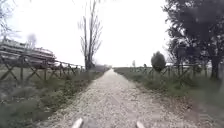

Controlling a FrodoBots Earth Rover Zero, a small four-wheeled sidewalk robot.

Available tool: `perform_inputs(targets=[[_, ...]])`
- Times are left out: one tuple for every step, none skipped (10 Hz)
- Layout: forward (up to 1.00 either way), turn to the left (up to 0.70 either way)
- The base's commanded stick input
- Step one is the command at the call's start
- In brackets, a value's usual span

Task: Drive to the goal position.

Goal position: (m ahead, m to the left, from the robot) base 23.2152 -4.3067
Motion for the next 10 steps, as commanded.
perform_inputs(targets=[[0.49, 0.00], [0.49, 0.00], [0.49, 0.00], [0.49, 0.00], [0.49, 0.00], [0.49, 0.00], [0.49, 0.00], [0.49, -0.07], [0.49, -0.25], [0.49, -0.34]])
